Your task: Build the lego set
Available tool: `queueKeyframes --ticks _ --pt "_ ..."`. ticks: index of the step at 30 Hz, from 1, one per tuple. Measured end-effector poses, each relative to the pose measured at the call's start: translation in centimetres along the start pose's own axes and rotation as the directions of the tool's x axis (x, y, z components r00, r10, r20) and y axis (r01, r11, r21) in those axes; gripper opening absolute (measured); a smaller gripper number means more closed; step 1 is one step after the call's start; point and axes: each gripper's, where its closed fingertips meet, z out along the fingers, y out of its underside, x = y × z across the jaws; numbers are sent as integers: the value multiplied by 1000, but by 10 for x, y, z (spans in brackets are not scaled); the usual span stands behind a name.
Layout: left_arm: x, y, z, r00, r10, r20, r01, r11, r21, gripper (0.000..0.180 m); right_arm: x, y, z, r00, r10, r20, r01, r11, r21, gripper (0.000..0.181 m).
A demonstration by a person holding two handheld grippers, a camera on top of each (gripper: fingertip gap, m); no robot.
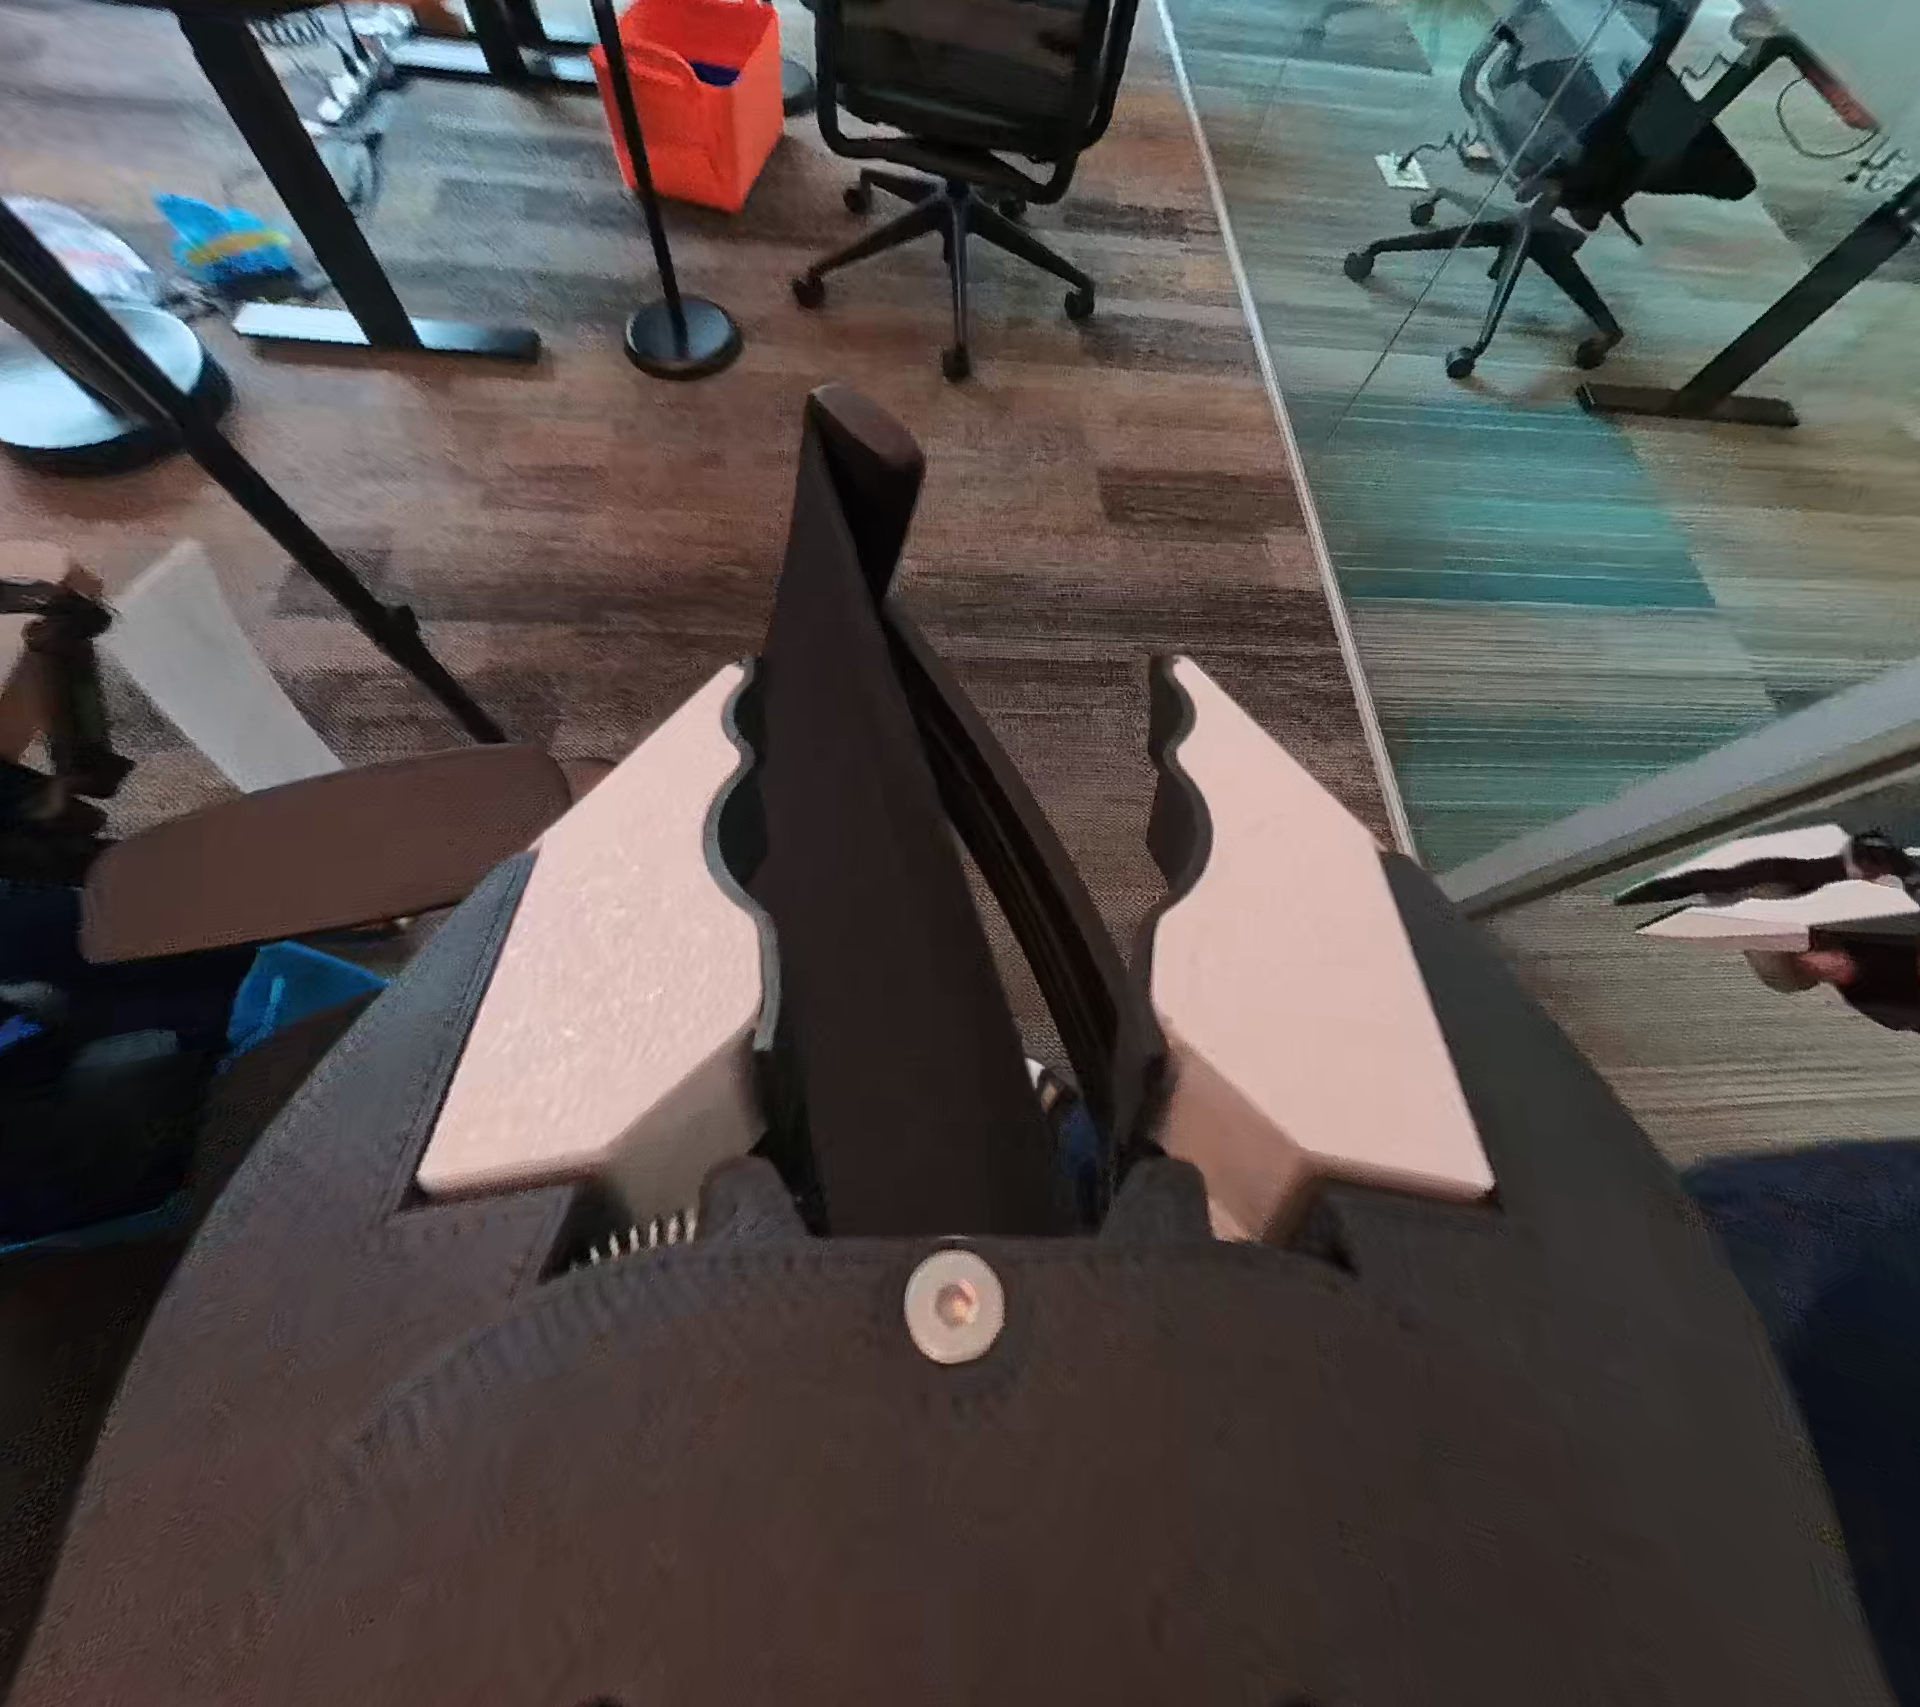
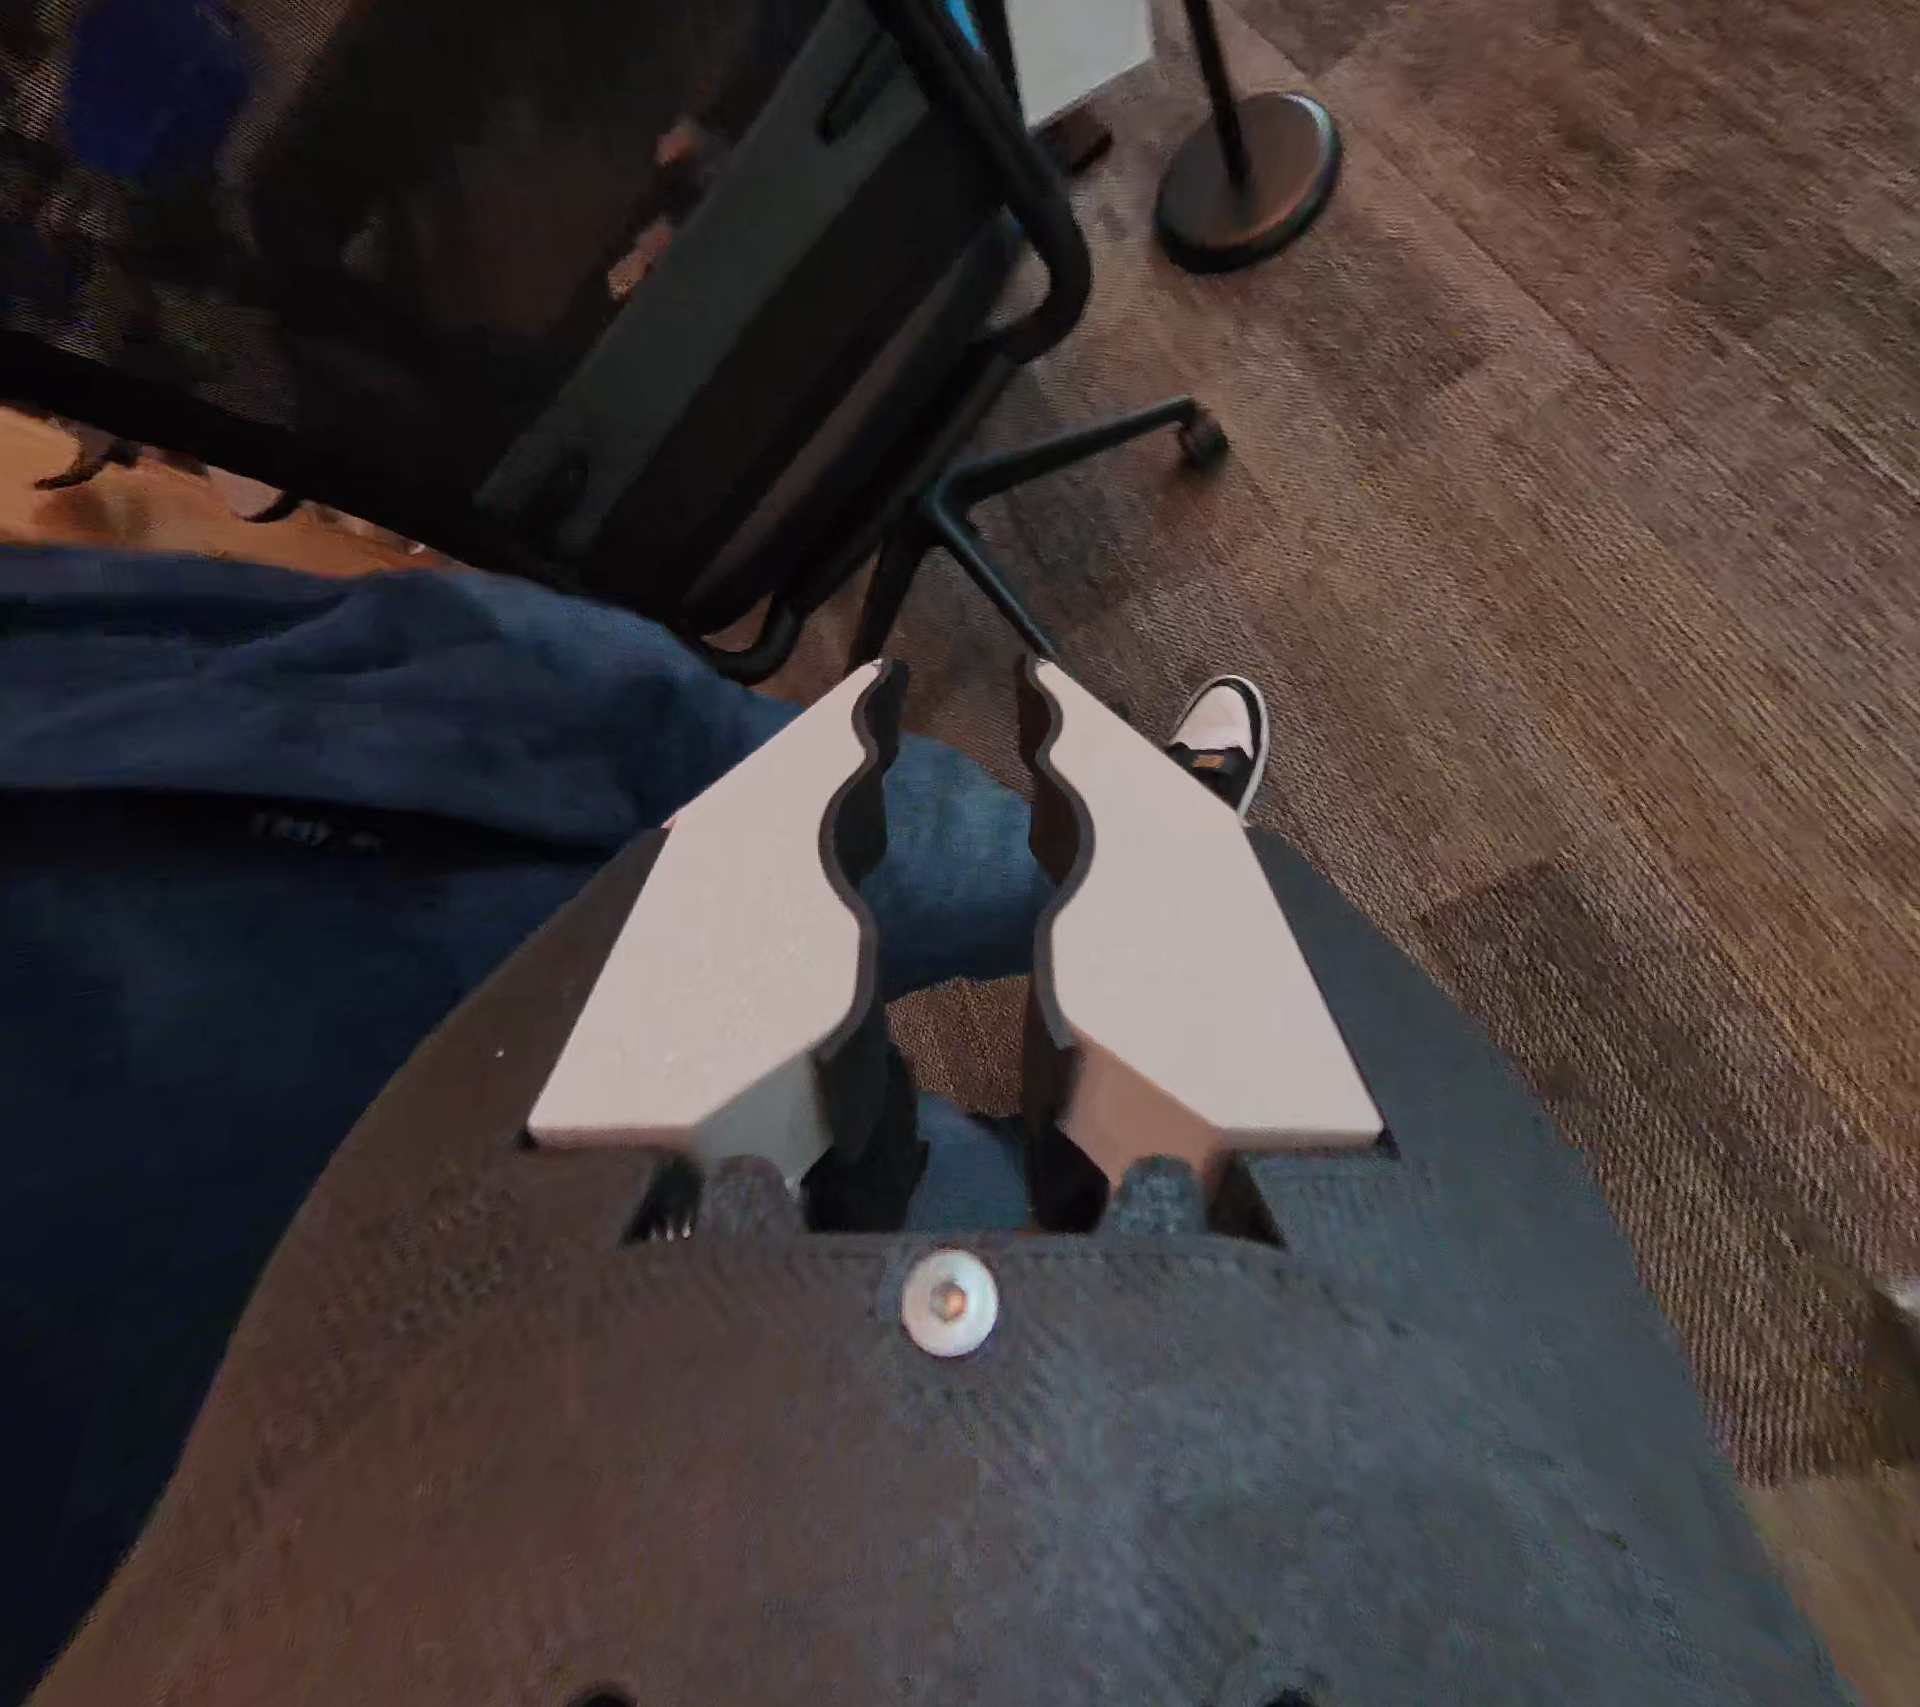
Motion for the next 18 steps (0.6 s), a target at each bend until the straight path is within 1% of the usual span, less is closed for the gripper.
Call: queueKeyframes --ticks 2,4,6,8,9,11,12,14,16,18 --pt "-13 1 33 996 -78 -37 76 996 -54 76 -1 -27 23 999 -35 34 37 998 -44 22" --pt "-12 -1 62 980 -157 -122 146 985 -94 74 4 -62 41 996 -71 61 73 996 -43 21" --pt "-12 10 85 975 -174 -140 148 973 -179 74 15 -97 58 993 -63 98 67 997 -39 21" --pt "-4 19 100 964 -208 -168 168 959 -227 71 29 -131 73 989 -68 132 74 996 -46 21" --pt "-8 27 106 971 -200 -132 163 954 -252 72 36 -148 81 985 -84 152 93 994 -53 21" --pt "-17 48 112 980 -191 -60 164 935 -314 62 53 -178 99 973 -127 192 145 986 -84 20" --pt "-16 54 114 971 -236 -51 208 925 -318 61 61 -191 109 966 -144 216 169 980 -103 20" --pt "-15 56 116 940 -342 -24 323 906 -272 57 77 -217 133 945 -175 277 220 965 -143 19" --pt "-19 60 115 932 -361 38 358 894 -269 49 85 -241 160 905 -218 365 299 937 -181 18" --pt "-18 60 116 894 -446 42 443 865 -235 54 85 -262 190 833 -297 468 432 876 -214 20"
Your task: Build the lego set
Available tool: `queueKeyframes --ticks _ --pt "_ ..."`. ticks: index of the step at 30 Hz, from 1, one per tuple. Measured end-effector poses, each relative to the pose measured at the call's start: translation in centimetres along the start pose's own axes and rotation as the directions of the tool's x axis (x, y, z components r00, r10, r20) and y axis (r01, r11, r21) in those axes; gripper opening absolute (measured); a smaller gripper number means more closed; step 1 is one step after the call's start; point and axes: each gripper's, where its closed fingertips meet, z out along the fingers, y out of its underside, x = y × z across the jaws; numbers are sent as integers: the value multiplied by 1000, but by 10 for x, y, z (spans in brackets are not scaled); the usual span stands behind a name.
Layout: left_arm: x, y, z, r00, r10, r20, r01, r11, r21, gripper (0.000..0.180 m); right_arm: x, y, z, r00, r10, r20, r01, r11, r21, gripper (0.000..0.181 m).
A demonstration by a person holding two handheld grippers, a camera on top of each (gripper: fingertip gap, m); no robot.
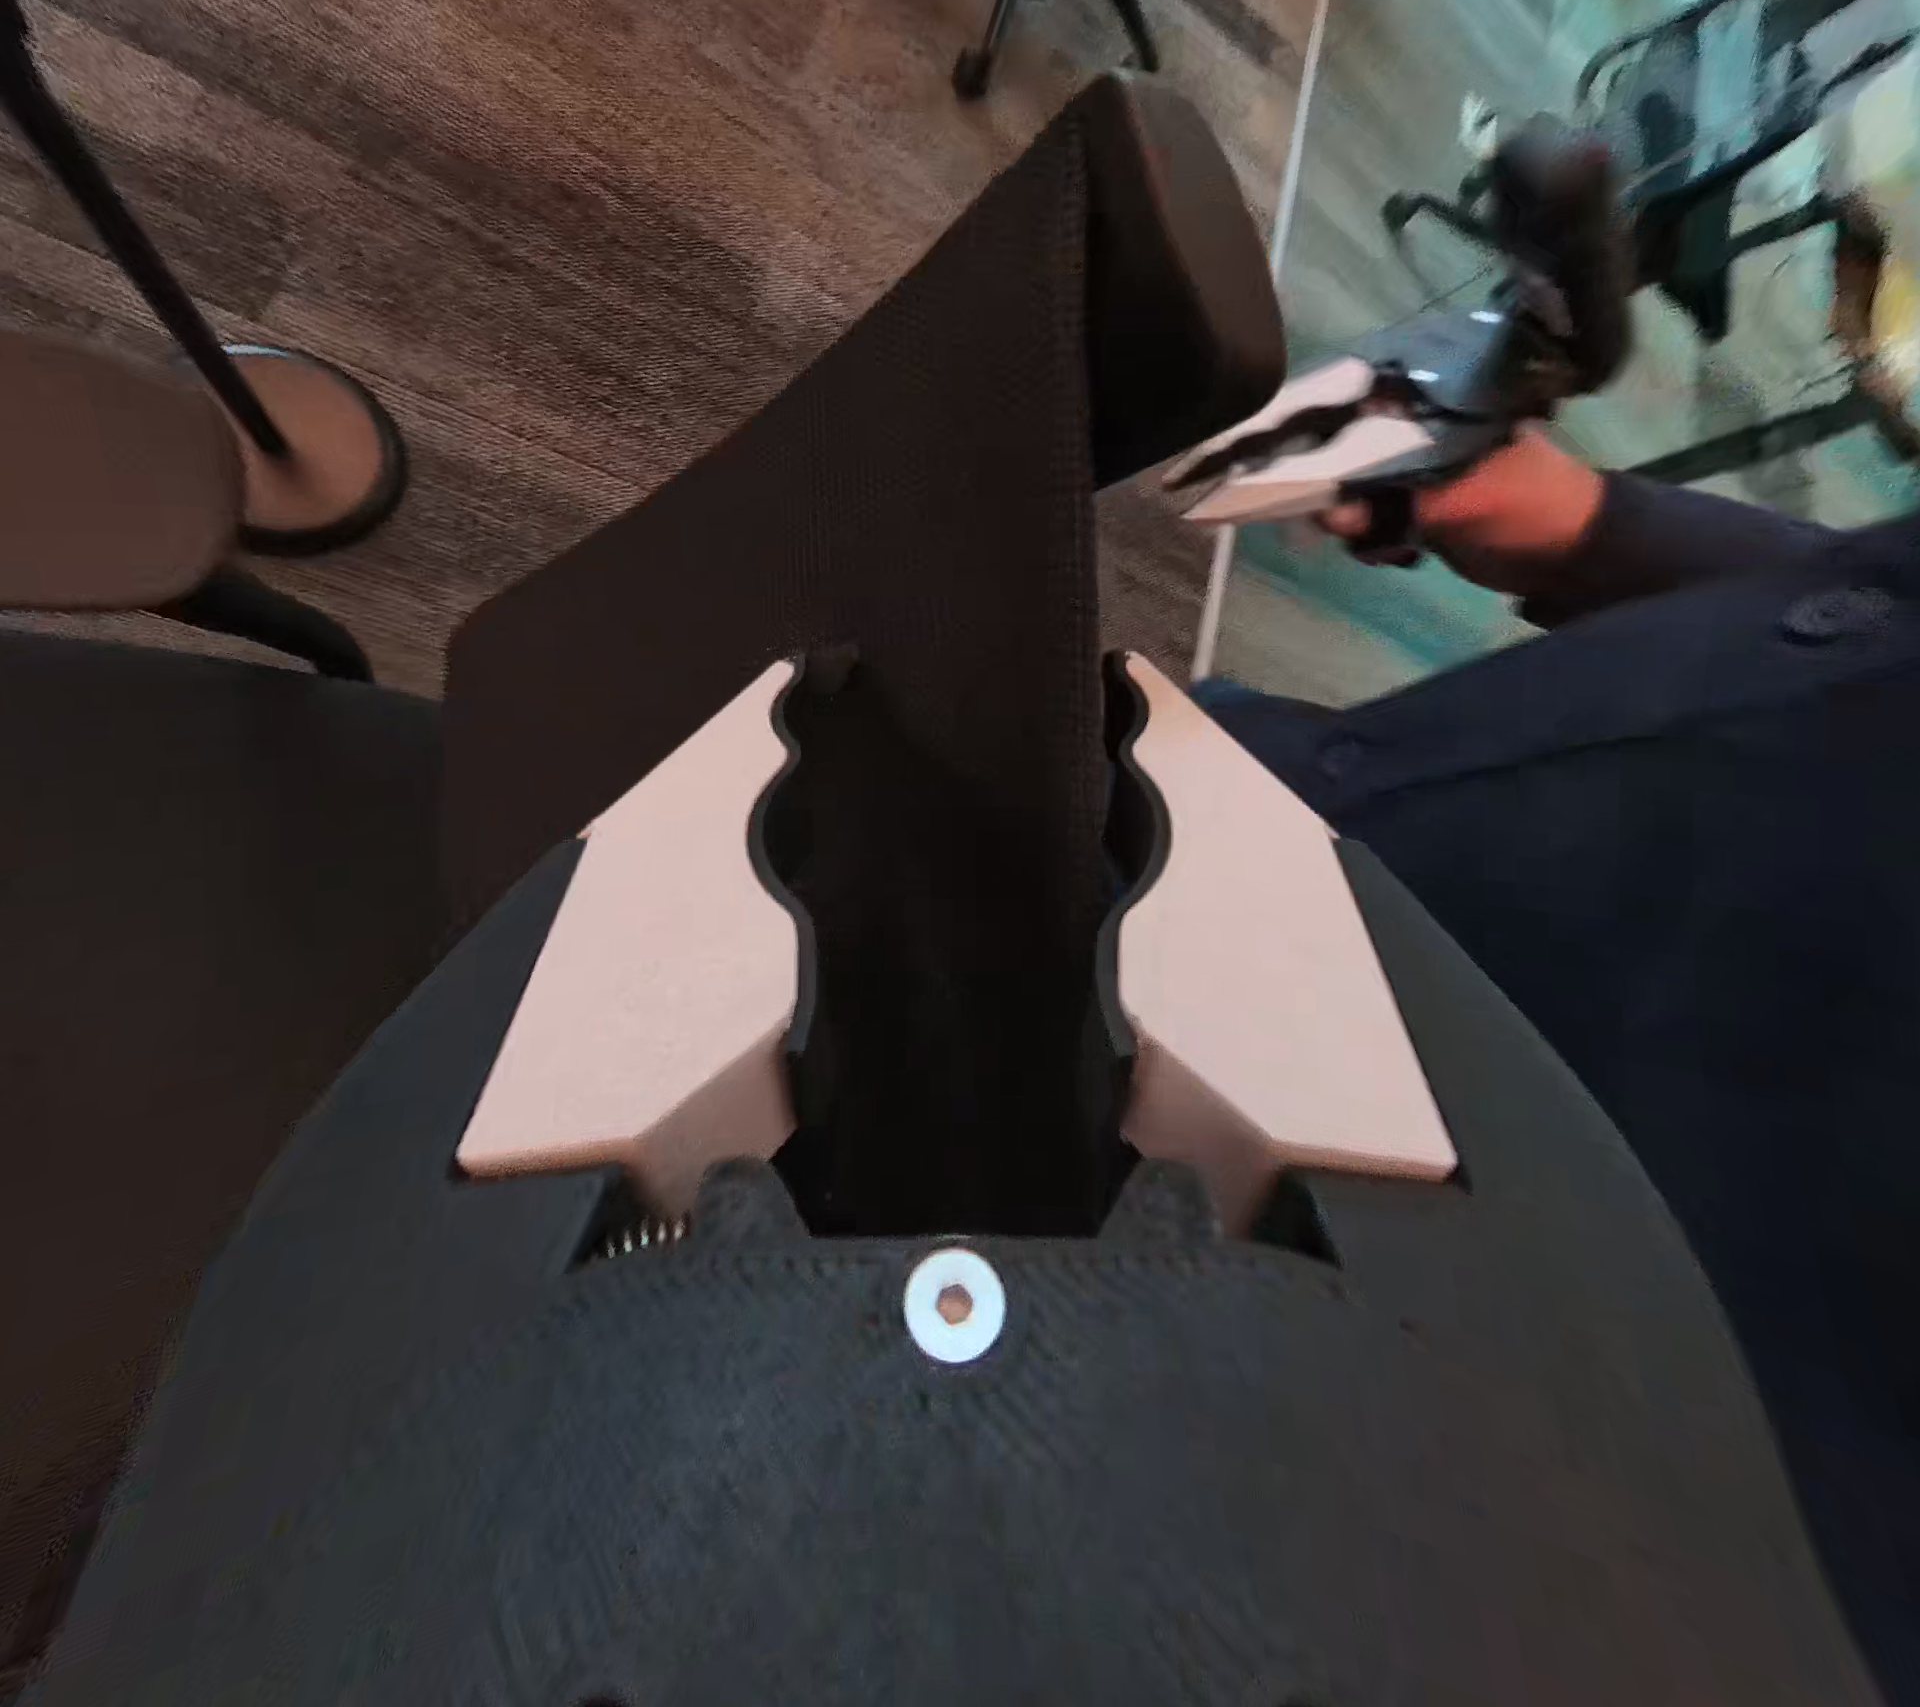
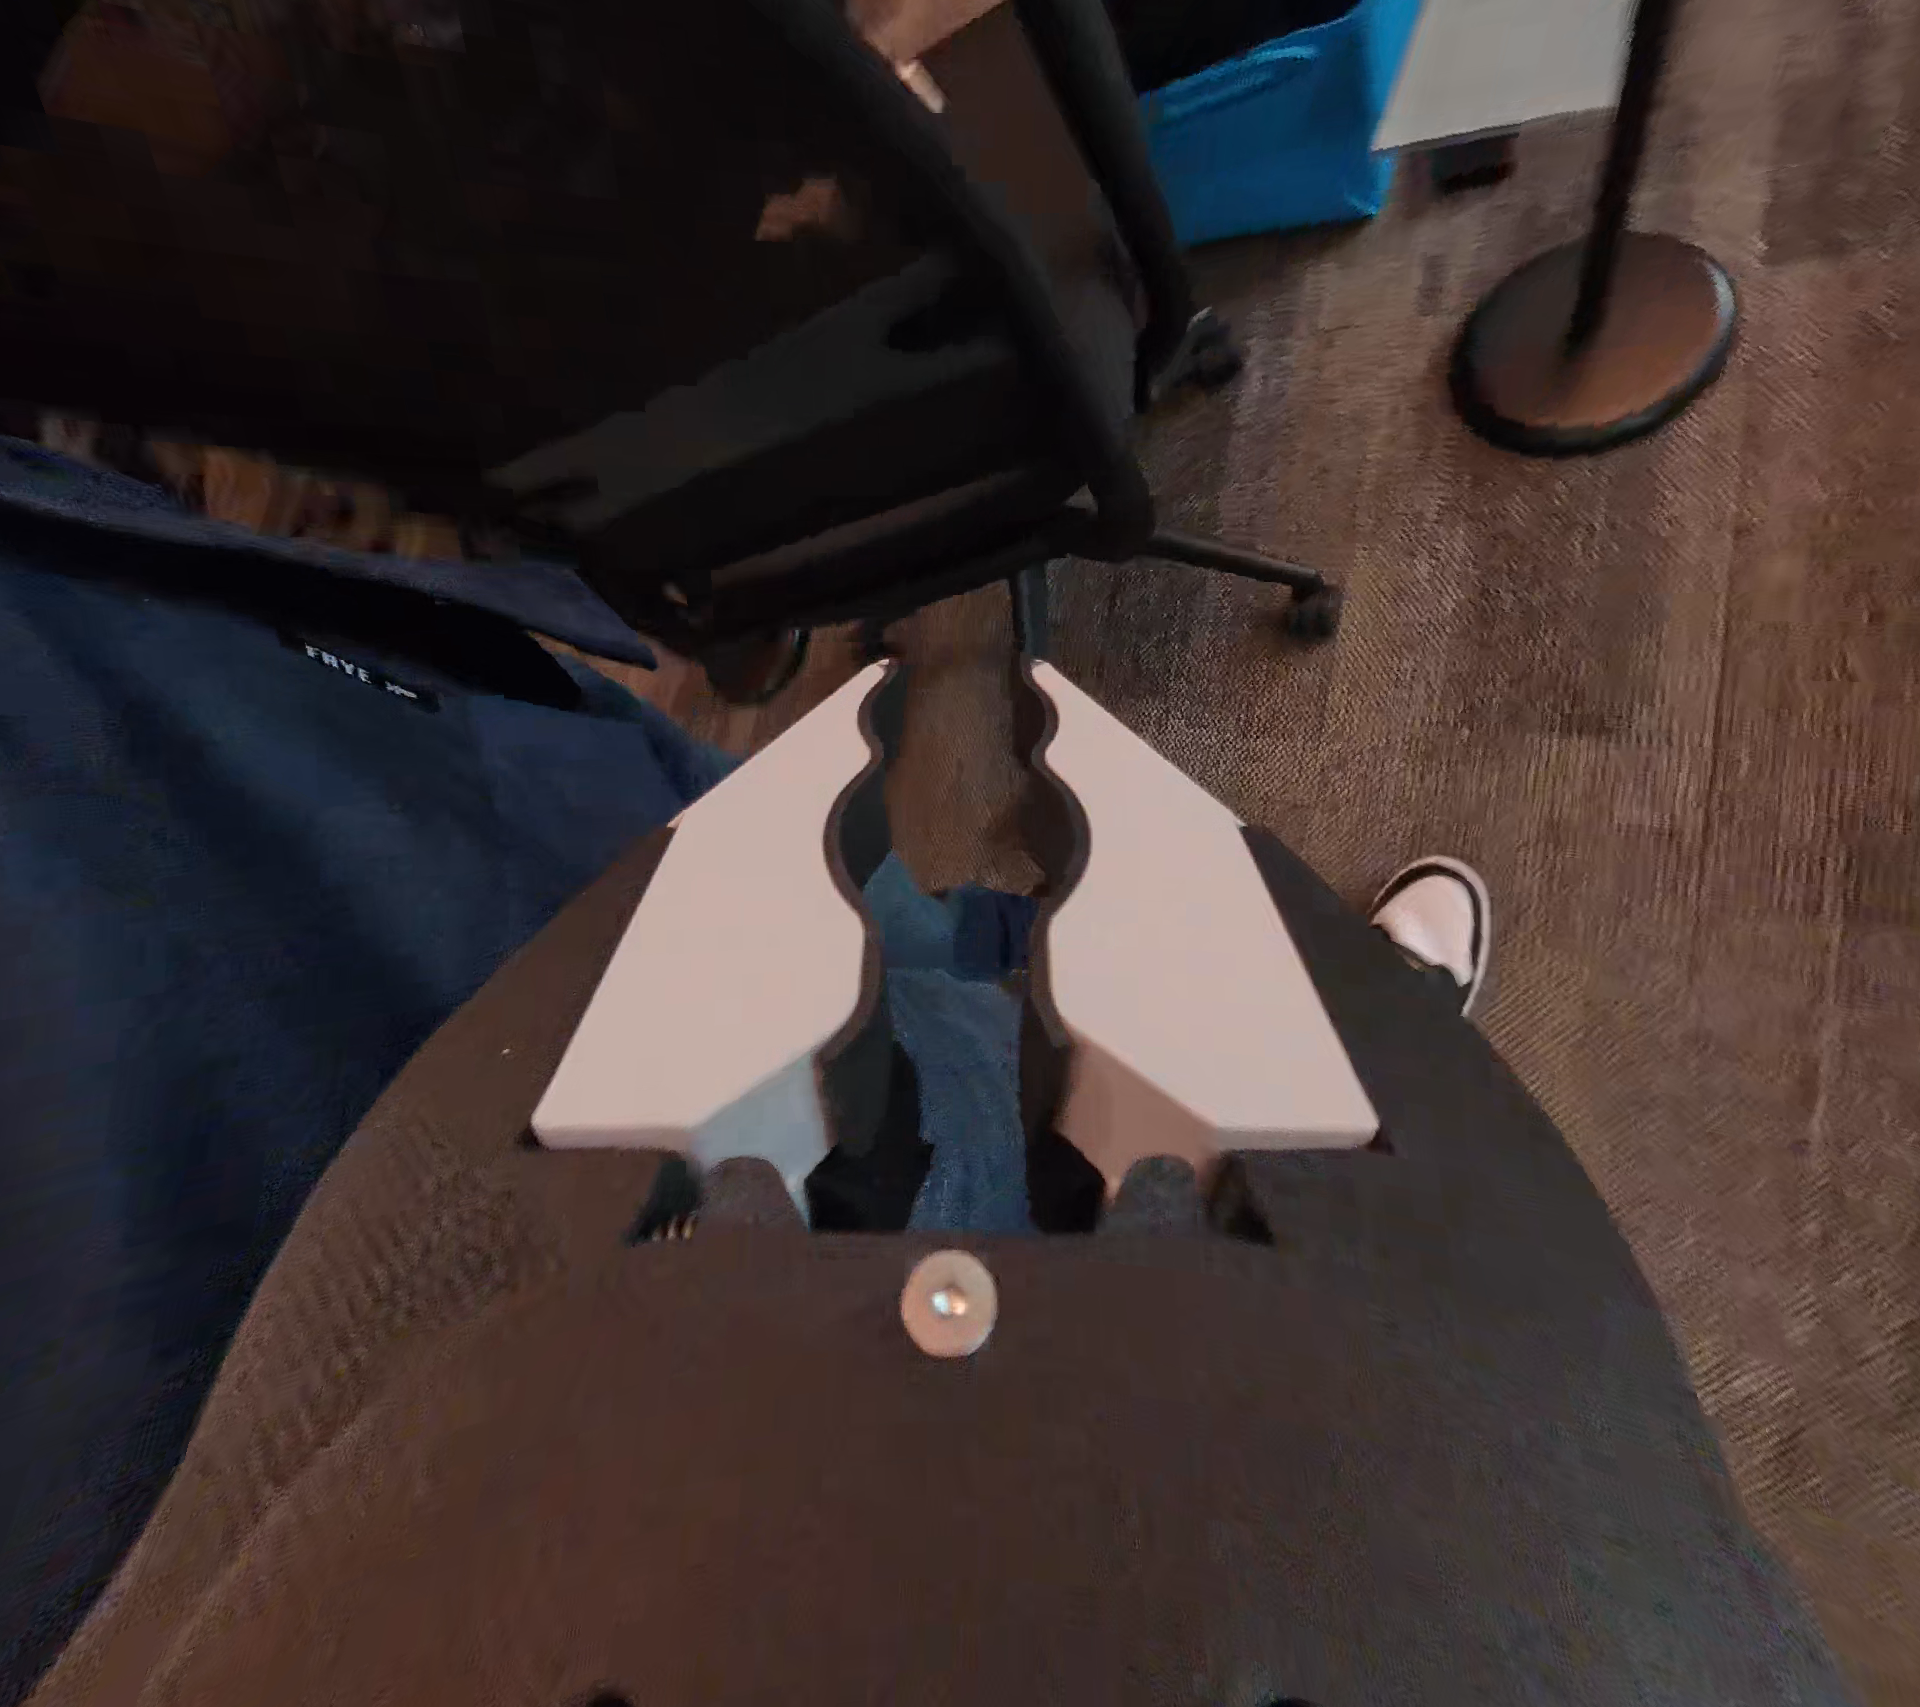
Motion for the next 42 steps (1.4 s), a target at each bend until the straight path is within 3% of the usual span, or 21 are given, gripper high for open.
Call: queueKeyframes --ticks 4,7,12,16,21,23,26,33,42 --pt "3 14 7 990 -136 -20 137 990 40 63 2 -71 40 940 -202 274 227 972 -63 26" --pt "8 26 4 991 -132 21 132 991 19 68 -12 -125 69 836 -345 428 396 918 -34 31" --pt "30 55 0 968 -234 -86 236 972 15 81 -15 -166 137 750 -419 512 496 868 -16 44" --pt "51 83 -4 966 -239 -98 235 971 -42 89 -11 -171 197 781 -370 503 468 880 -79 59" --pt "89 126 -6 956 -260 -137 242 960 -139 97 -9 -155 263 860 -226 458 350 914 -206 96" --pt "104 145 -9 954 -267 -139 240 953 -183 101 -21 -130 275 857 -144 494 319 902 -291 95" --pt "128 176 -14 945 -287 -156 245 939 -243 109 -32 -90 281 856 -141 497 357 857 -371 98" --pt "168 245 -41 929 -308 -207 216 902 -373 120 -64 -18 262 860 -240 450 452 768 -453 97" --pt "180 333 -105 912 -332 -242 163 833 -529 132 -132 52 252 865 -105 490 402 730 -553 88"
